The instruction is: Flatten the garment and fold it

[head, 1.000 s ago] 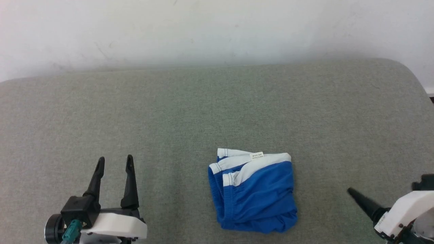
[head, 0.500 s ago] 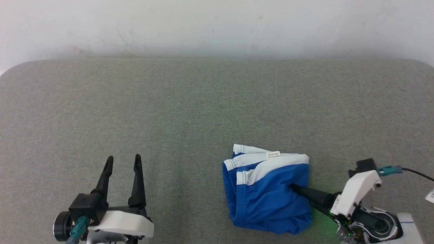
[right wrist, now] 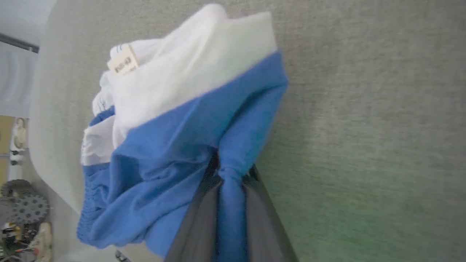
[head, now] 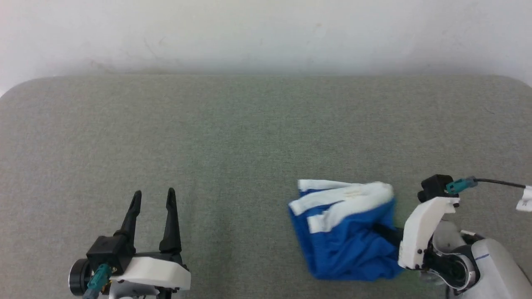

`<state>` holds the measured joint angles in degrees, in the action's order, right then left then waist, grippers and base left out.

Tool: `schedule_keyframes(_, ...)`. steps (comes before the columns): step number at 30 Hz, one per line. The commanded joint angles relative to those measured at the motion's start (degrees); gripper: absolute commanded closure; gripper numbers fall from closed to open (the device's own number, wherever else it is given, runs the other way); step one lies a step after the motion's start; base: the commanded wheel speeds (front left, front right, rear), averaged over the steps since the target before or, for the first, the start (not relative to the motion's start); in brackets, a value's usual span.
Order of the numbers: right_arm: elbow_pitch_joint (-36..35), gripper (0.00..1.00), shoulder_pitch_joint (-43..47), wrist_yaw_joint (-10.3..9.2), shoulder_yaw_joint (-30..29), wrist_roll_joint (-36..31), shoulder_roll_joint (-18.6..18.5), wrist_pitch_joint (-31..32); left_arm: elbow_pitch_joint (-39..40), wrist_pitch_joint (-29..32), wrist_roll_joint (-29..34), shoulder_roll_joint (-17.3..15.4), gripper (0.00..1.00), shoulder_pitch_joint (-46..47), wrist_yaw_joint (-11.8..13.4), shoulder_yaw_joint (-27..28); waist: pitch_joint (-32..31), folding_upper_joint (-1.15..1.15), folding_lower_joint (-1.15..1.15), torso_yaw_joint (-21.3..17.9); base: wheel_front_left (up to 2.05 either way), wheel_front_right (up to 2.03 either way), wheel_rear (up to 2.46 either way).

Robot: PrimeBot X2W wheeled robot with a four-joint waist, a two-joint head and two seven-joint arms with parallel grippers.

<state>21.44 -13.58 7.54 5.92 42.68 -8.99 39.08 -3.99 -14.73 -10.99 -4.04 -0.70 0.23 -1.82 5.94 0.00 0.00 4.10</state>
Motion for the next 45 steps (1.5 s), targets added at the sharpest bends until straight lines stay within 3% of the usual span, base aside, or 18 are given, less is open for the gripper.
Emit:
schedule_keyframes(1, -0.8, 1.00, 0.8, -0.05, 2.1, -4.8, -2.9, -0.6, 0.1, -0.3, 0.3, 0.1, 0.00, -0.6, -0.2, 0.4, -0.9, 0.00, 0.00, -2.2, 0.00, 0.00, 0.00)
schedule_keyframes(6, -2.7, 1.00, 0.7, -0.05, 6.6, -15.4, -7.8, -1.4, 0.3, -0.3, 0.1, 0.4, 0.00, -1.1, -0.5, 0.3, -1.3, 0.00, 0.00, -7.2, 0.00, 0.00, 0.00)
schedule_keyframes(14, -0.3, 1.00, -2.6, -0.05, 7.4, -21.7, -15.6, -0.9, 0.7, -0.3, 0.8, 0.6, 0.00, 0.9, -1.5, -1.0, 2.0, 0.00, 0.00, -16.4, 0.00, 0.00, 0.00)
schedule_keyframes(22, 10.2, 1.00, -9.7, -0.05, 2.7, -24.7, -18.6, -12.3, 0.3, -0.3, 2.9, 0.1, 0.00, 7.1, -3.3, -3.7, 8.9, 0.00, 0.00, -20.1, 0.00, 0.00, 0.00)
schedule_keyframes(28, 19.3, 1.00, -16.1, -0.05, -0.8, -28.0, -19.3, -24.8, 0.4, -0.2, 3.6, -0.3, 0.00, 10.4, -3.8, -4.9, 13.5, 0.00, 0.00, -20.0, 0.00, 0.00, 0.00)
schedule_keyframes(30, 21.3, 1.00, -16.9, -0.05, -1.5, -28.9, -19.3, -26.2, 0.5, -0.2, 3.7, -0.4, 0.00, 10.9, -3.8, -5.1, 14.1, 0.00, 0.00, -19.9, 0.00, 0.00, 0.00)
schedule_keyframes(31, 23.1, 0.95, -17.8, -0.05, -2.3, -29.8, -19.1, -27.7, 0.7, -0.2, 3.7, -0.4, 0.00, 11.3, -3.8, -5.2, 14.6, 0.00, 0.00, -19.7, 0.00, 0.00, 0.00)
schedule_keyframes(33, 26.1, 0.03, -19.0, -0.05, -3.4, -31.5, -18.7, -31.4, 0.8, -0.2, 3.8, -0.4, 0.00, 12.0, -3.9, -5.6, 15.4, 0.00, 0.00, -19.2, 0.00, 0.00, 0.00)
schedule_keyframes(41, 35.4, 0.00, -20.3, -0.05, -8.3, -38.8, -18.7, -50.0, 0.5, -0.3, 2.6, -0.1, 0.00, 12.0, -3.3, -5.2, 13.8, 0.00, 0.00, -18.1, 0.00, 0.00, 0.00)
schedule_keyframes(45, 37.7, 0.00, -18.0, -0.05, -13.3, -42.6, -18.6, -52.6, -0.1, -0.3, 1.1, 0.3, 0.00, 10.3, -3.2, -4.8, 10.7, 0.00, 0.00, -18.1, 0.00, 0.00, 0.00)
